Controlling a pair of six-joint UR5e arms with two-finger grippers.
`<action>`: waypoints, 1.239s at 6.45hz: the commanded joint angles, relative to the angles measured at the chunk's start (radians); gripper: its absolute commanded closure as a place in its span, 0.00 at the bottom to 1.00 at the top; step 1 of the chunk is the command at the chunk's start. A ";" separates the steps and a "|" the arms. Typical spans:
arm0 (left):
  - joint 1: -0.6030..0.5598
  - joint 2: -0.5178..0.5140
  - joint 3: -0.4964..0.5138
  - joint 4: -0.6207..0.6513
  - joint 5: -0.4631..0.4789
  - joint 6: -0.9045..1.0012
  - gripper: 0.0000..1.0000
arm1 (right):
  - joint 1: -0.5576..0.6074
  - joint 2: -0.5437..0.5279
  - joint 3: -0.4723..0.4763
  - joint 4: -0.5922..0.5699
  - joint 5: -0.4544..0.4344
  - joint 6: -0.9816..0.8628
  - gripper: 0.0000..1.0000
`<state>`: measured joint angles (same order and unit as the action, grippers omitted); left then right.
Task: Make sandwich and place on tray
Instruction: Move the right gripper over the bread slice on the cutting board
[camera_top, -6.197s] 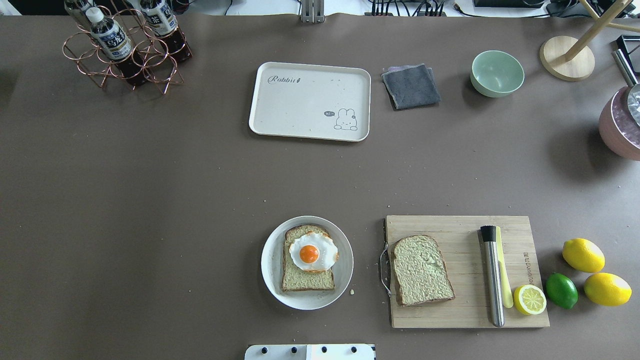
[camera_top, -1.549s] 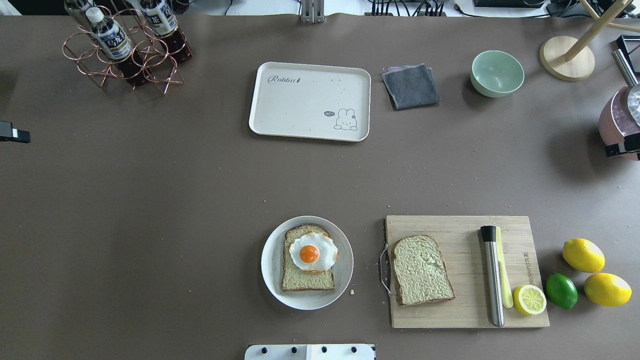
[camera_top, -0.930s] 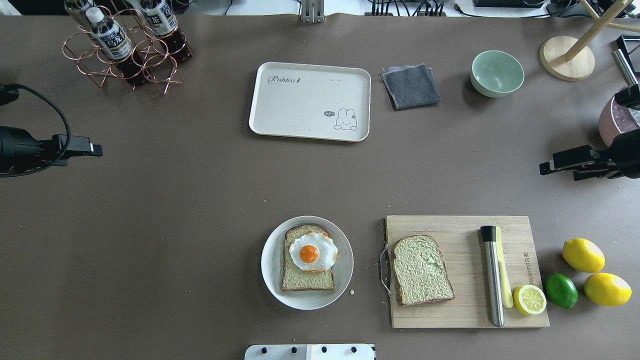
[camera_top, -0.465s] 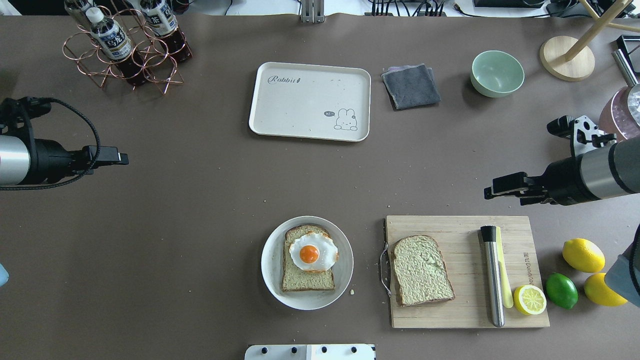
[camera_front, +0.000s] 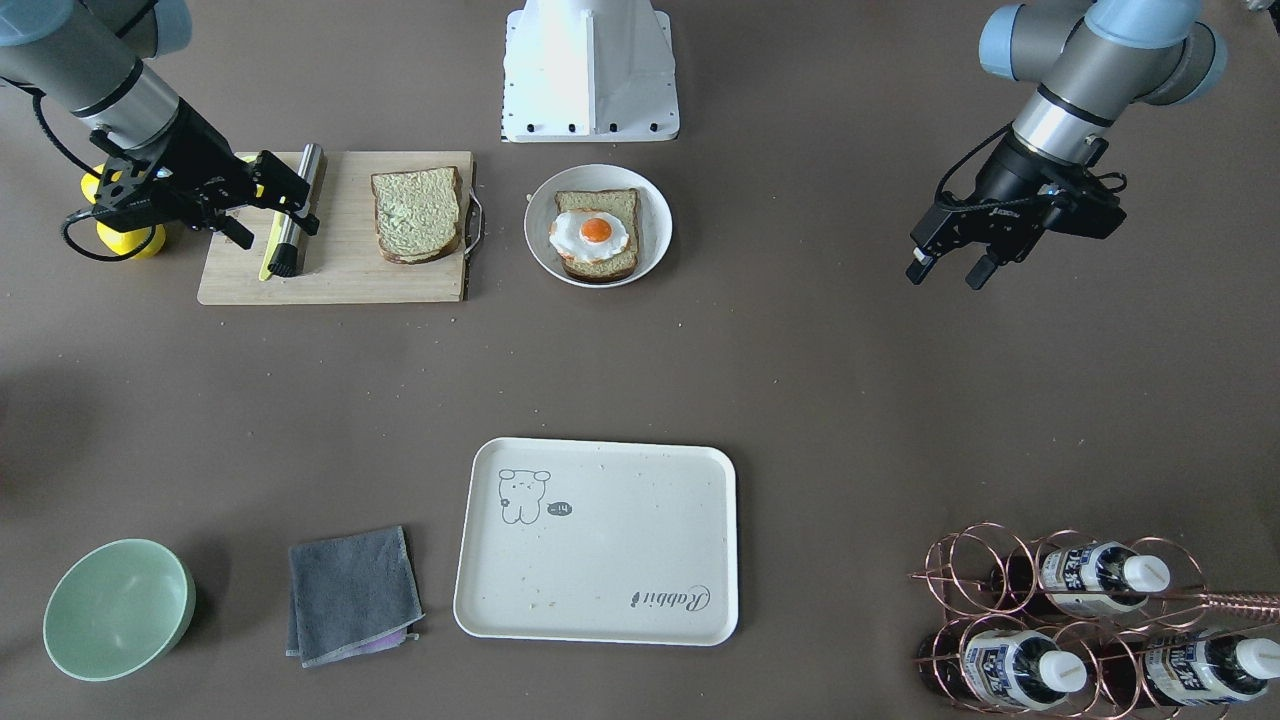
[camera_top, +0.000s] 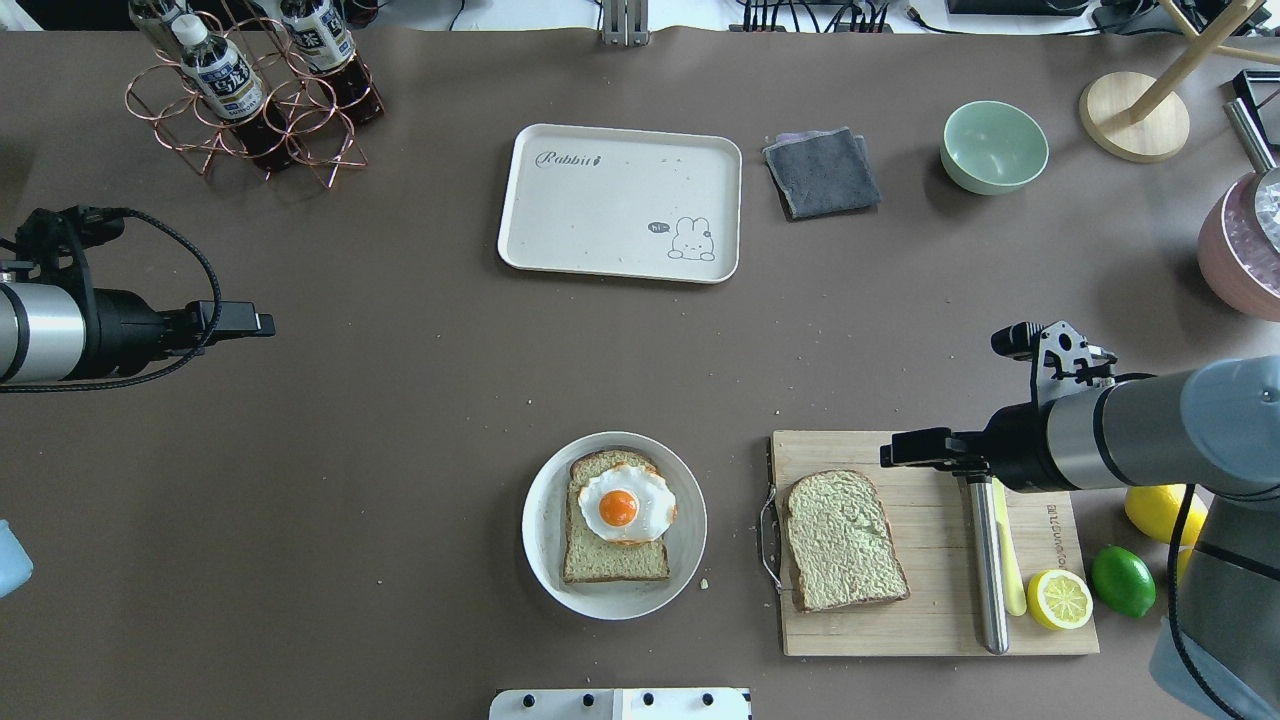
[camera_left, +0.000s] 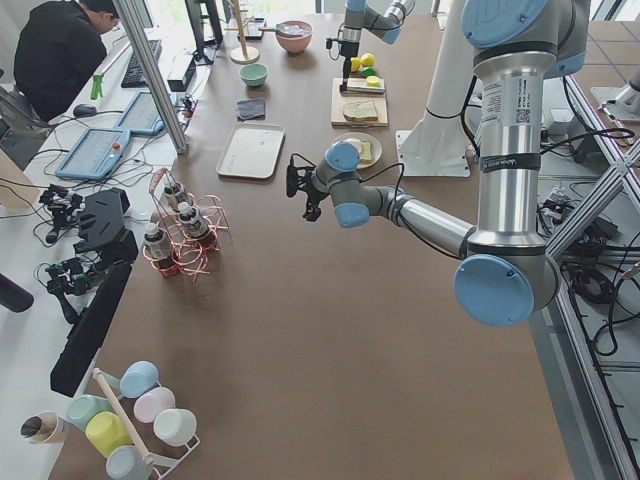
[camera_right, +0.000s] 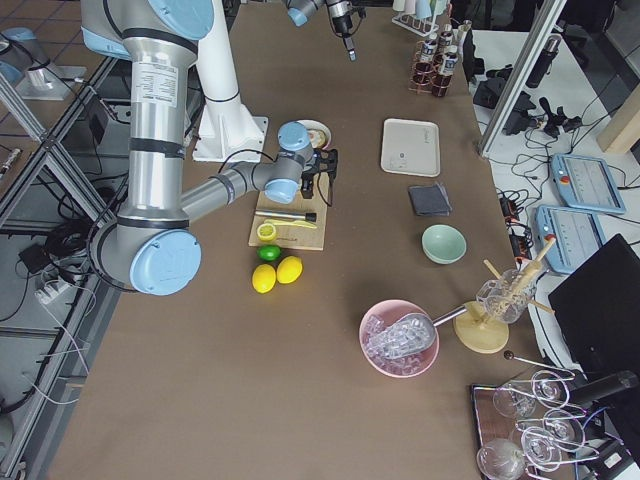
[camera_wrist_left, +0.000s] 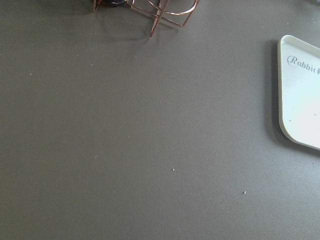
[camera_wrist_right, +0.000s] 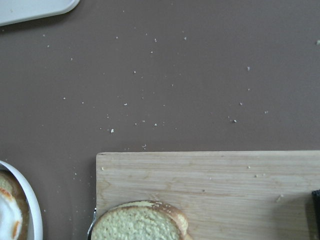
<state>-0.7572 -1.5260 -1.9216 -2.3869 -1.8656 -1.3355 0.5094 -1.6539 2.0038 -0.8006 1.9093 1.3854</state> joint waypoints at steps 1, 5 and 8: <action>0.001 -0.002 0.003 0.000 0.003 -0.001 0.02 | -0.086 -0.003 -0.002 0.011 -0.056 0.017 0.00; 0.001 0.000 0.007 0.000 0.003 -0.001 0.02 | -0.189 0.002 -0.048 0.006 -0.170 0.018 0.13; 0.001 0.000 0.012 -0.001 0.003 -0.001 0.02 | -0.192 0.008 -0.051 0.006 -0.177 0.018 0.72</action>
<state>-0.7562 -1.5264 -1.9114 -2.3873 -1.8623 -1.3361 0.3190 -1.6478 1.9536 -0.7945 1.7339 1.4036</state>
